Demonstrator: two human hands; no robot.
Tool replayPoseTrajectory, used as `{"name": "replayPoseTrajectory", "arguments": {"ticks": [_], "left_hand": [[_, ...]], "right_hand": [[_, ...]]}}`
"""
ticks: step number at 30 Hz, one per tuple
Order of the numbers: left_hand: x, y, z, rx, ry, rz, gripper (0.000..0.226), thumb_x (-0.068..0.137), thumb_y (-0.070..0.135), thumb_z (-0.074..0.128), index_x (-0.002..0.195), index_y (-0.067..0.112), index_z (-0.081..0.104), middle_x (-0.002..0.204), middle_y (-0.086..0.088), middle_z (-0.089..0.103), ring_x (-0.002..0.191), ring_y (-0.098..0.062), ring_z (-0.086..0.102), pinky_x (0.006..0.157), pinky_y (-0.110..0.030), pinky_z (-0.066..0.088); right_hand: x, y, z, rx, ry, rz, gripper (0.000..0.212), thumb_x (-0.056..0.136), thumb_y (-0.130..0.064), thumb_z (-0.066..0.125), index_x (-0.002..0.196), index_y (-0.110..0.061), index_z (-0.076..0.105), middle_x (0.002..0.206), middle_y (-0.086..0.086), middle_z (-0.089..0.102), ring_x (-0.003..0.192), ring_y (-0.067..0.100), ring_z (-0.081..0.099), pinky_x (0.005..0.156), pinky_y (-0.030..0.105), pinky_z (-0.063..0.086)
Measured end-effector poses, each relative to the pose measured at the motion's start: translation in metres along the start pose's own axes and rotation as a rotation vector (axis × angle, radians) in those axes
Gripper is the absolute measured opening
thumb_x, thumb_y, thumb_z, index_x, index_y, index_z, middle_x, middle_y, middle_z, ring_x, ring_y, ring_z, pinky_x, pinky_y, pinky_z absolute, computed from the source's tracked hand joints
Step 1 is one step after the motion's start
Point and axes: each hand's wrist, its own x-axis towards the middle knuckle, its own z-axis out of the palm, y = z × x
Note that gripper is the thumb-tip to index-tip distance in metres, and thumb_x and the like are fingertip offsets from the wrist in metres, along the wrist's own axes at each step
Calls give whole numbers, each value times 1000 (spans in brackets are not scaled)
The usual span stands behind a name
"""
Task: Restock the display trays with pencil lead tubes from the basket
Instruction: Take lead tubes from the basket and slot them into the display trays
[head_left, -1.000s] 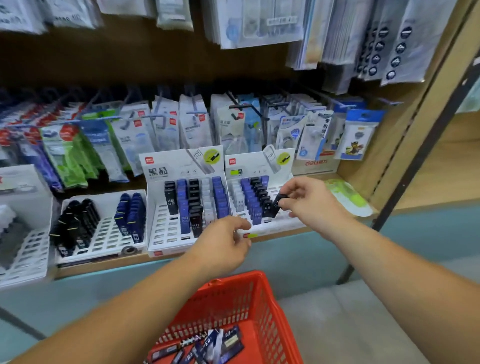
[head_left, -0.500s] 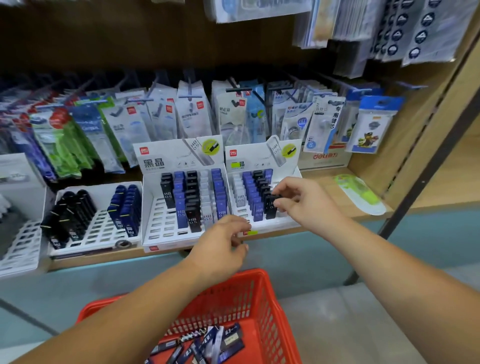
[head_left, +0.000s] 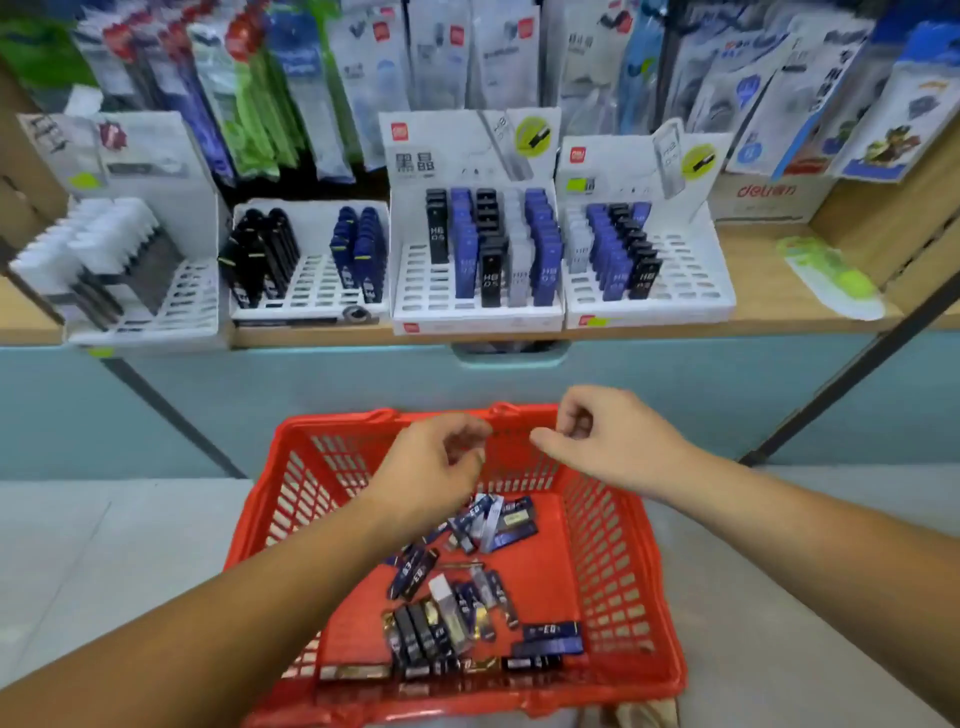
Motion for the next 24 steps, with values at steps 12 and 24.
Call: {"name": "replayPoseTrajectory", "arguments": {"ticks": [12,24], "left_hand": [[-74,-180,19,204,-405,-448,7,96,9,66,100,15,66,92,-2,64,88,-15,60,72,-15,45],[-76,-242,27,571,-950,-552,13,84,36,74,94,28,69,106,5,68,104,-18,66,97,-33,54]], "right_hand": [[-46,68,199,-124,-879,505,40,88,-62,68,81,-24,59,79,-2,57,74,15,57,63,26,41],[-18,112,240,-571,-936,225,70,61,-55,91,115,-25,58,115,-5,66,103,21,63,86,31,50]]}}
